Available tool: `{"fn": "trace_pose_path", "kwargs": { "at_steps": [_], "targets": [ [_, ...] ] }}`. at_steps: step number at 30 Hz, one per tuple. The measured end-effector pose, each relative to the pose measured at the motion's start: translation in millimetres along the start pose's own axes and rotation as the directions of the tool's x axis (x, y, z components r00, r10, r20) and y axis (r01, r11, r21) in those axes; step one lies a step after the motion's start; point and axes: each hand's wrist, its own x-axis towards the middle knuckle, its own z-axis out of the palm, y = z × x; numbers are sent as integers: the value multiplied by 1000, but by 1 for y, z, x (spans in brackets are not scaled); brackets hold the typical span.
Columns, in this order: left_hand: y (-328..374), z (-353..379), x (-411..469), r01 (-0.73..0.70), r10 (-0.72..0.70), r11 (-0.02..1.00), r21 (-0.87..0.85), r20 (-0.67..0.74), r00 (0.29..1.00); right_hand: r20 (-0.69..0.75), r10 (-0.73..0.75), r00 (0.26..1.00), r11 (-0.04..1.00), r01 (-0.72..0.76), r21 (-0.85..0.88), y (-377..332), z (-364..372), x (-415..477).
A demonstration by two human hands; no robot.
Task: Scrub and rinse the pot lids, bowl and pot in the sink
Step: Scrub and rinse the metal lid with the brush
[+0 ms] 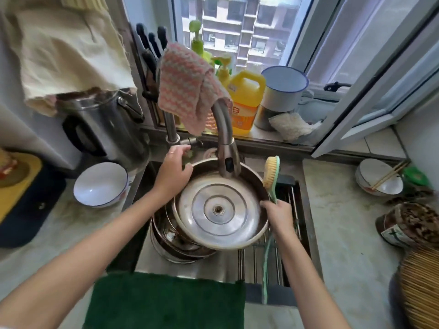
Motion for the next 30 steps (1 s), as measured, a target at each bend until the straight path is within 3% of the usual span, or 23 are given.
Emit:
{"fn": "trace_pose_path", "kwargs": {
  "at_steps": [3, 7, 9, 19, 30],
  "targets": [
    [-17, 10, 49, -49, -7, 978, 202, 268, 963, -14, 13, 1000, 1000, -13, -7, 8, 2, -1],
    [-22, 38, 91, -210, 13, 879, 428, 420, 907, -16, 27, 1000, 1000, -26, 6, 8, 6, -5],
    [-27, 51, 97, -221, -35, 846, 486, 464, 885, -21, 23, 1000, 1000, -23, 0, 4, 7, -7],
    [-38, 75, 108, -251, -78, 652, 715, 393, 916, -43, 79, 996, 997, -78, 20, 13, 15, -3],
    [-35, 80, 116, -264, -100, 593, 760, 395, 913, -84, 46, 995, 998, -42, 56, -1, 5, -3]
  ]
}}
